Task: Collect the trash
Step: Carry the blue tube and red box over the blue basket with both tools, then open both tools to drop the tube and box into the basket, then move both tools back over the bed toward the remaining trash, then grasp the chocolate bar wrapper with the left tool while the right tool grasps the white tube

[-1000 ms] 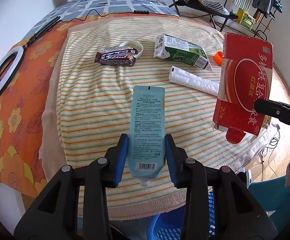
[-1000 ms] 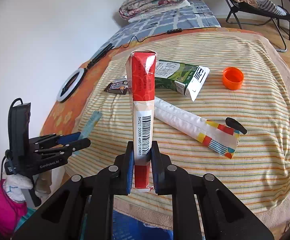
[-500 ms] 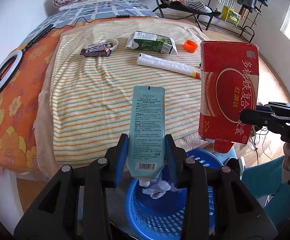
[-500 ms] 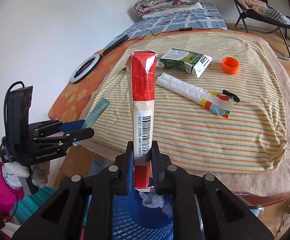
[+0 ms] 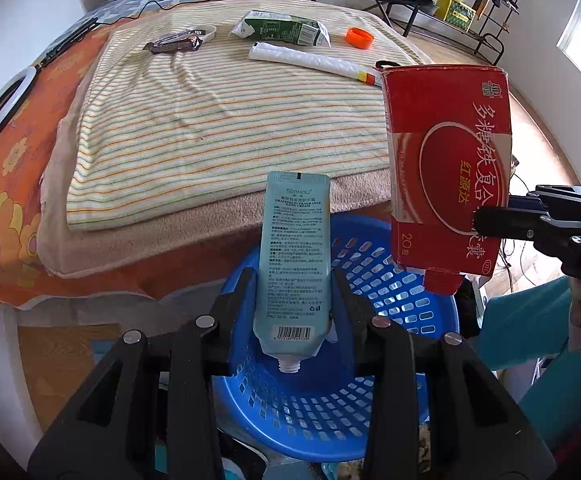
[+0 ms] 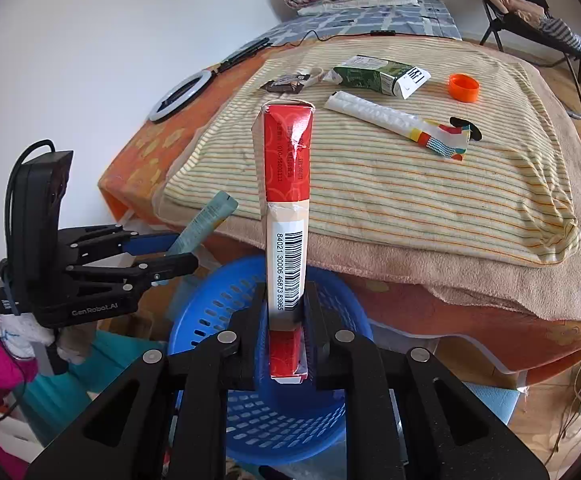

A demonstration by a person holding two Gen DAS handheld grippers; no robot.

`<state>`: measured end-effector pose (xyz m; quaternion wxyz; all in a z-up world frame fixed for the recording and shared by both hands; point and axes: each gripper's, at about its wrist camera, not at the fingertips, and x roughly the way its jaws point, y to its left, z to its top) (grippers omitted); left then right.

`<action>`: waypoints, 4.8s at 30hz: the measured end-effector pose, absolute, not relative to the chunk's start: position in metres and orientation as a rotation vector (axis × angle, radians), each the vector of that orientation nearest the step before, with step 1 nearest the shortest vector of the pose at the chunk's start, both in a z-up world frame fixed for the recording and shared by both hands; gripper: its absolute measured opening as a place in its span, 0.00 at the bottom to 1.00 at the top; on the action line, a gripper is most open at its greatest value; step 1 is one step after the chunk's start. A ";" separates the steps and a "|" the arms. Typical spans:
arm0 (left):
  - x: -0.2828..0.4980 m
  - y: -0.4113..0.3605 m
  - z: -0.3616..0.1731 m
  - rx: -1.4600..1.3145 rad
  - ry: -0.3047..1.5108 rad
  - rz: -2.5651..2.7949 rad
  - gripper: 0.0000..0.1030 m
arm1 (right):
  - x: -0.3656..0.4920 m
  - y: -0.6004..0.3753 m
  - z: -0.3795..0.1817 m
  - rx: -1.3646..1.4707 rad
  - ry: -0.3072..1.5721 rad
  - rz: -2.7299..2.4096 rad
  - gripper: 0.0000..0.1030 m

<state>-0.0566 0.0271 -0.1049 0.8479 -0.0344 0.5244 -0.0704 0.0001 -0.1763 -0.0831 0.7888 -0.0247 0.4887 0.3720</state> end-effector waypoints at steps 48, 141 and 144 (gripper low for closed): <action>-0.068 0.009 -0.159 -0.038 1.244 -0.133 0.58 | -0.028 -0.167 -0.123 -0.239 1.104 0.717 0.57; 0.240 0.178 -0.120 -0.351 1.212 -0.115 0.74 | 0.232 -0.123 -0.122 -0.060 1.133 0.673 0.67; 0.224 0.166 -0.118 -0.340 1.225 -0.137 0.74 | 0.232 -0.126 -0.122 -0.050 1.135 0.683 0.68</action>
